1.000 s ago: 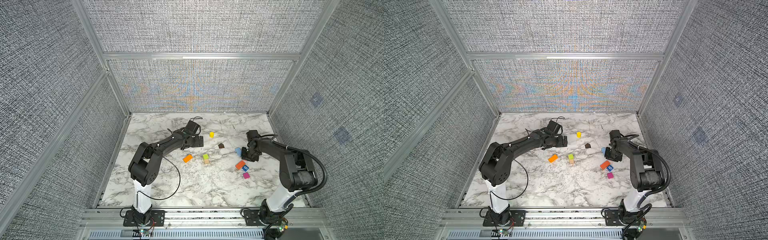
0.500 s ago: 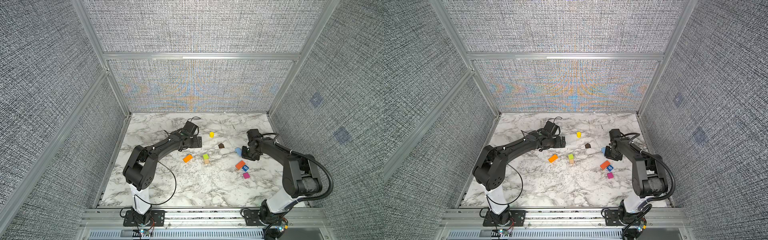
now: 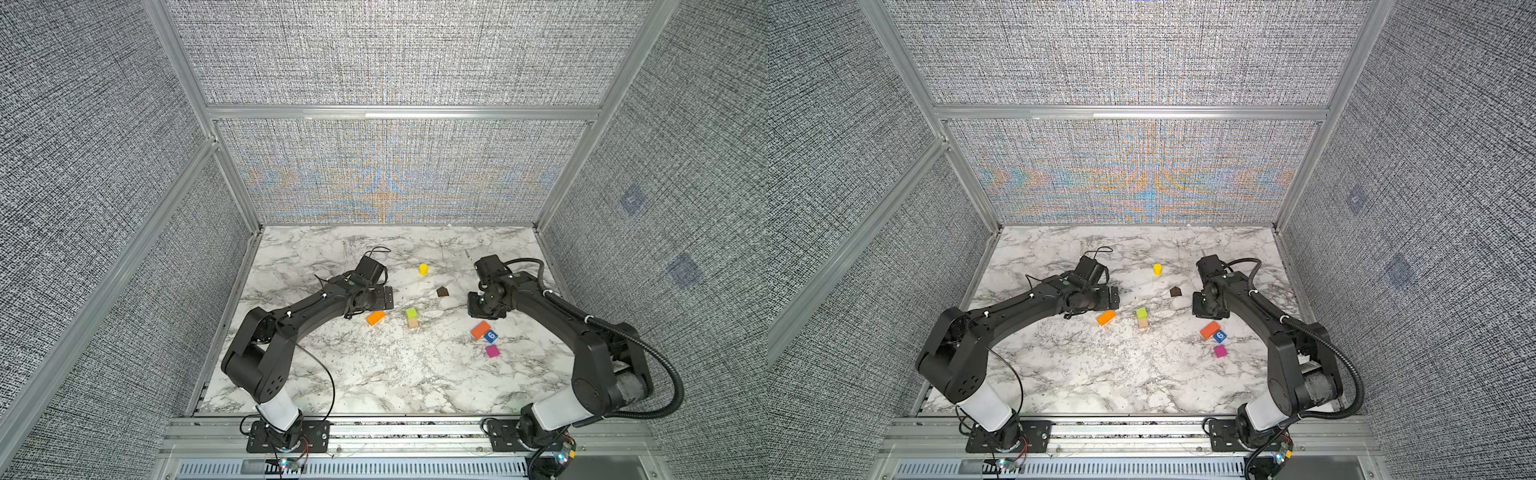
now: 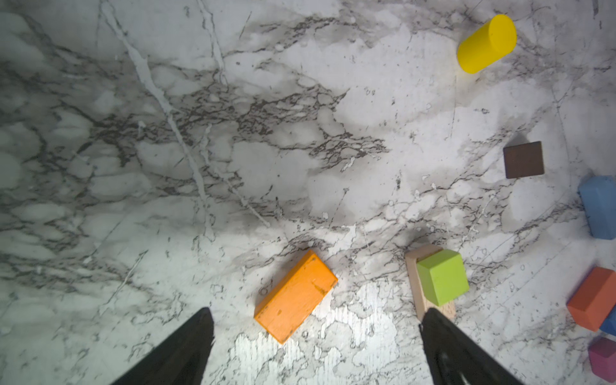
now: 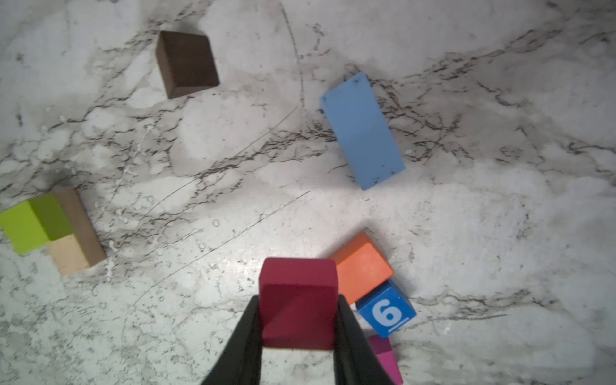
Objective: Build the wood block tower
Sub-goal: 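Carry the pink cube to the wooden block's side below the green cube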
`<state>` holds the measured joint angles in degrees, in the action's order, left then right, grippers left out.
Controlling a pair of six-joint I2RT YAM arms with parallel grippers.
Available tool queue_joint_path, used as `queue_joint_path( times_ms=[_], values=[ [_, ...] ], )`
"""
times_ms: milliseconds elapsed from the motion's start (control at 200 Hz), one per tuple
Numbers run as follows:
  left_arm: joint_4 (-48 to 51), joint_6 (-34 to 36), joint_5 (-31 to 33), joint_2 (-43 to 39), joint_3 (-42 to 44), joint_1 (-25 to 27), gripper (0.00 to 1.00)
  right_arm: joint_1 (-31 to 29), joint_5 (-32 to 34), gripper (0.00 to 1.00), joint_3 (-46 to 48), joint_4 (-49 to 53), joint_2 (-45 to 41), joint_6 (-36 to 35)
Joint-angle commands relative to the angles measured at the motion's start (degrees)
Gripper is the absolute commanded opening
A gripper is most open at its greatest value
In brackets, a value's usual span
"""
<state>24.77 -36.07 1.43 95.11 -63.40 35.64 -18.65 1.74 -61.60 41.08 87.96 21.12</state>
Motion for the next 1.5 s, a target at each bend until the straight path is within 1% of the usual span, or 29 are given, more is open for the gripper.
queue_joint_path(
  times_ms=[0,235,420,590,985,1245,1496],
  values=[
    [1.04,-1.27,2.24,-1.44,1.79,0.05,0.99,-2.74,0.52,0.28,-1.1,2.31,0.18,1.91],
    [1.37,-2.4,3.23,-4.69,6.37,0.05,0.99,-10.04,-0.24,0.28,-3.15,1.65,4.32,4.31],
    [1.38,-2.84,3.67,-7.23,9.12,0.05,0.99,-14.63,-0.16,0.28,-5.2,0.75,7.76,5.49],
    [2.12,-2.6,4.26,-7.53,10.2,0.05,0.99,-18.17,-0.84,0.28,-8.6,0.6,11.74,5.25],
    [1.93,-2.2,4.98,-6.72,10.25,0.02,0.99,-21.55,-1.55,0.28,-16.27,2.3,19.25,4.98],
    [1.73,-1.8,5.51,-6.82,10.27,-0.02,0.99,-23.47,-1.63,0.28,-18.53,2.87,22.29,5.55],
    [1.47,-1.63,5.69,-7.39,10.68,-0.02,0.99,-23.71,-1.05,0.29,-19.99,3.12,24.26,7.01]
  ],
)
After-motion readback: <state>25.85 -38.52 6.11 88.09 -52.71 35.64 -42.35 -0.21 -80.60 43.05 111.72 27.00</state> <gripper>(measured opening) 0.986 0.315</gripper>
